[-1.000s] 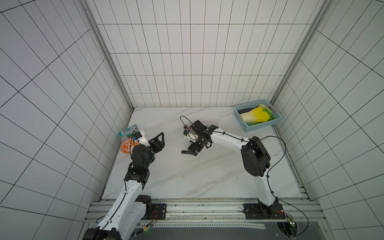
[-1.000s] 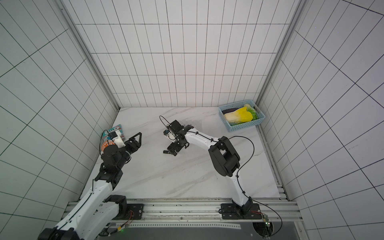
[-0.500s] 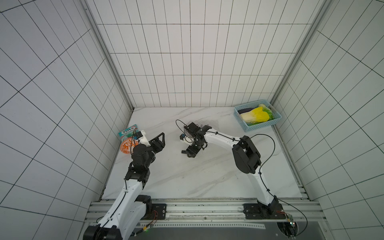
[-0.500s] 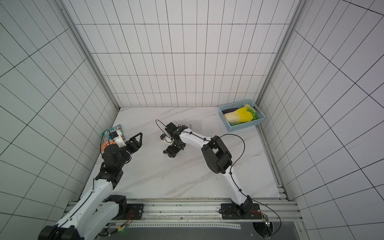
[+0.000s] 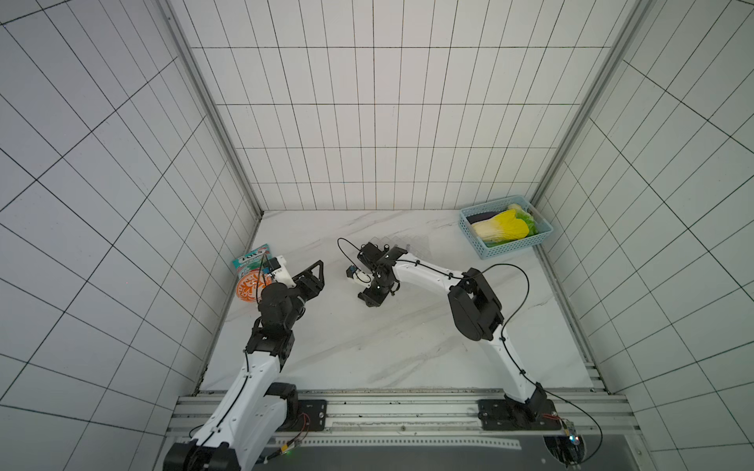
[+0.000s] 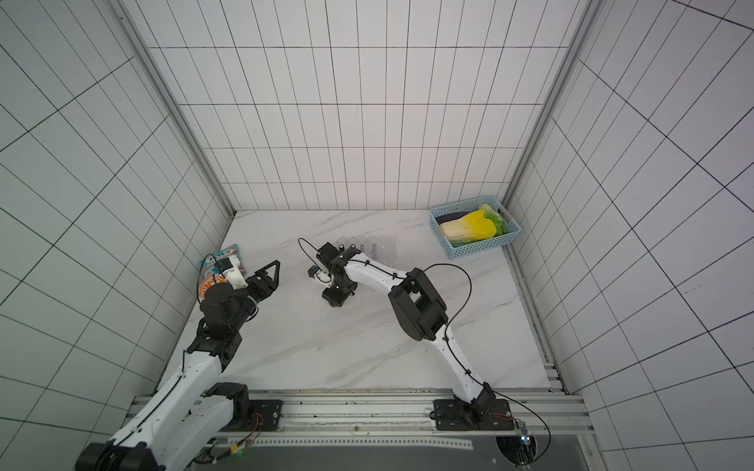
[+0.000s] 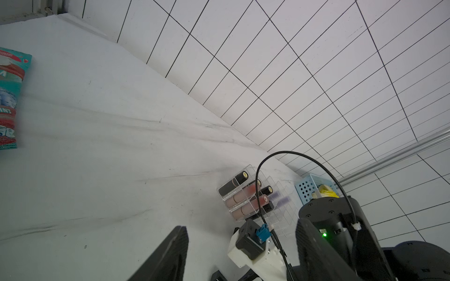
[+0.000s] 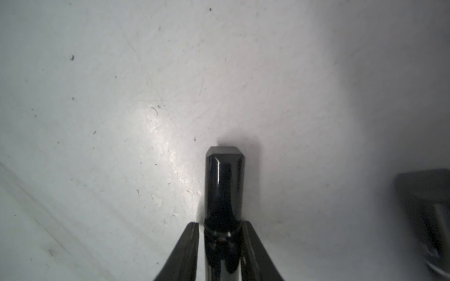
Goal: Arrange the lipsticks in the organizer
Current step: Pick up the lipstick at the center of the board.
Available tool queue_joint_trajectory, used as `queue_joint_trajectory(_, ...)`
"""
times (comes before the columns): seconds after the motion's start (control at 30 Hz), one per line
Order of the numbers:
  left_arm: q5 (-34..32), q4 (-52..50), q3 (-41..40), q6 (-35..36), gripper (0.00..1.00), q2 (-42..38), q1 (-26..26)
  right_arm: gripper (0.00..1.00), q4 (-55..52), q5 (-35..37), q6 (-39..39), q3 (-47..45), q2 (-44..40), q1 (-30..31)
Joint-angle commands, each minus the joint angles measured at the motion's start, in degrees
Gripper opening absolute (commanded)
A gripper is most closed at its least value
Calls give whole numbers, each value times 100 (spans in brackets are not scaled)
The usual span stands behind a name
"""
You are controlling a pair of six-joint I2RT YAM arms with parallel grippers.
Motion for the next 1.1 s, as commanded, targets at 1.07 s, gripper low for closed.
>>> queue_joint_trajectory(1.07,5269,-350,2482,1193,72,2210,-2104,23,1630,-3194,1782,-3778,-6068,-1014)
